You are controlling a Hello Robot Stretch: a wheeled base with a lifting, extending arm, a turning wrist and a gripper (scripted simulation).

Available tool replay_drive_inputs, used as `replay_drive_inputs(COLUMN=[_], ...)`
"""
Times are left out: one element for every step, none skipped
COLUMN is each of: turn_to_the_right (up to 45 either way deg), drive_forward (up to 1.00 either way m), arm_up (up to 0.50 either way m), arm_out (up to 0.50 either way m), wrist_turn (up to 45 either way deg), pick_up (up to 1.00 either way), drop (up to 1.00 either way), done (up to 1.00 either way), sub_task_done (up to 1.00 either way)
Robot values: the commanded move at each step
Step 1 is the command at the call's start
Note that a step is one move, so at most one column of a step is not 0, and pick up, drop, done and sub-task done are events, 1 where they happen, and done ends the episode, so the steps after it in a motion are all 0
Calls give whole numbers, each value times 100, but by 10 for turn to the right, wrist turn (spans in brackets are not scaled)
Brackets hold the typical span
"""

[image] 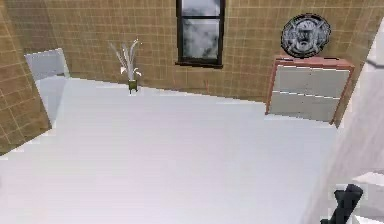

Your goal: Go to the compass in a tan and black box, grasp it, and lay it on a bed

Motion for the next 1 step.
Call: replay_drive_inputs(turn_to_the_right=[-450], drive_forward=[0], arm_up=[0], arm_out=[0], wrist_turn=[0], pick_up=[0], drop=[0], done=[0], sub_task_done=[0])
